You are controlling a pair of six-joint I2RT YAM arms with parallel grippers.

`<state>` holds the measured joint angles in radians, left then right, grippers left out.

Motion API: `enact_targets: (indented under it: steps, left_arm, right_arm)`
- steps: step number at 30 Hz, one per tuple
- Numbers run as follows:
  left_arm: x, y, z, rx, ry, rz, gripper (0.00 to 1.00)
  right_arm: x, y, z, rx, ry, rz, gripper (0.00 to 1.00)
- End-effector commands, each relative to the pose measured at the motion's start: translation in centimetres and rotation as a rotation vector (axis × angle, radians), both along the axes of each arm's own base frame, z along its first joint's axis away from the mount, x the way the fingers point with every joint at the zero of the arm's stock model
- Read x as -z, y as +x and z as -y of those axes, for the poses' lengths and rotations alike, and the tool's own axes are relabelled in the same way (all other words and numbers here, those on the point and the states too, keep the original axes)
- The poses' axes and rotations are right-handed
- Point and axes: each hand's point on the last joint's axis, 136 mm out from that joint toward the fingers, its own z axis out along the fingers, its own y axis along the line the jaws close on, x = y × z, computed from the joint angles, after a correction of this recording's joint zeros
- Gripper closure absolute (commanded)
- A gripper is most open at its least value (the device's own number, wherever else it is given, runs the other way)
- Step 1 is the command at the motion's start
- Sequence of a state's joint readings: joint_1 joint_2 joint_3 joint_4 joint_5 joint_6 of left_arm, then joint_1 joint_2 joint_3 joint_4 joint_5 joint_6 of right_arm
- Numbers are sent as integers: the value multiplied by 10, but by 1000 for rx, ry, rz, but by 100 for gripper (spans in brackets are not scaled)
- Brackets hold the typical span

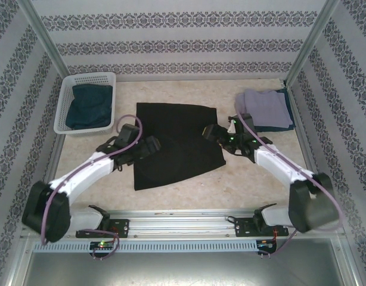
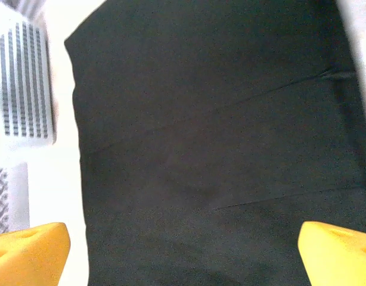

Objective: Fold and stack the skirts

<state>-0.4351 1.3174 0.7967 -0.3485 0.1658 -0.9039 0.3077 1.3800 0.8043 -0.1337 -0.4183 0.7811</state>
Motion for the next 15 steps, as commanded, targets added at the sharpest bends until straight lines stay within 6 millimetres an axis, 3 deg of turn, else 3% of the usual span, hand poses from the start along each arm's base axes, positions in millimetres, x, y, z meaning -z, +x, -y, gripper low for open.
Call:
enact_targets:
  steps: [1,4,7,11,15]
  left_arm:
    - [20,-24,27,11,-125,-190,0]
    - [43,-52,29,-5,-169,-333,0]
    - [55,-81,33,4,-218,-437,0]
    - [74,-122,14,-26,-173,-552,0]
    - [104,-152,8,-50,-206,-636,0]
  right_arm:
    - [27,-20,-20,-94,65,-161,2]
    - [67,-40,-1,-12,-38,-338,2]
    - [93,-63,11,4,-101,-462,2]
    - [109,-89,29,66,-172,-524,2]
    - [116,-101,36,103,-172,-495,2]
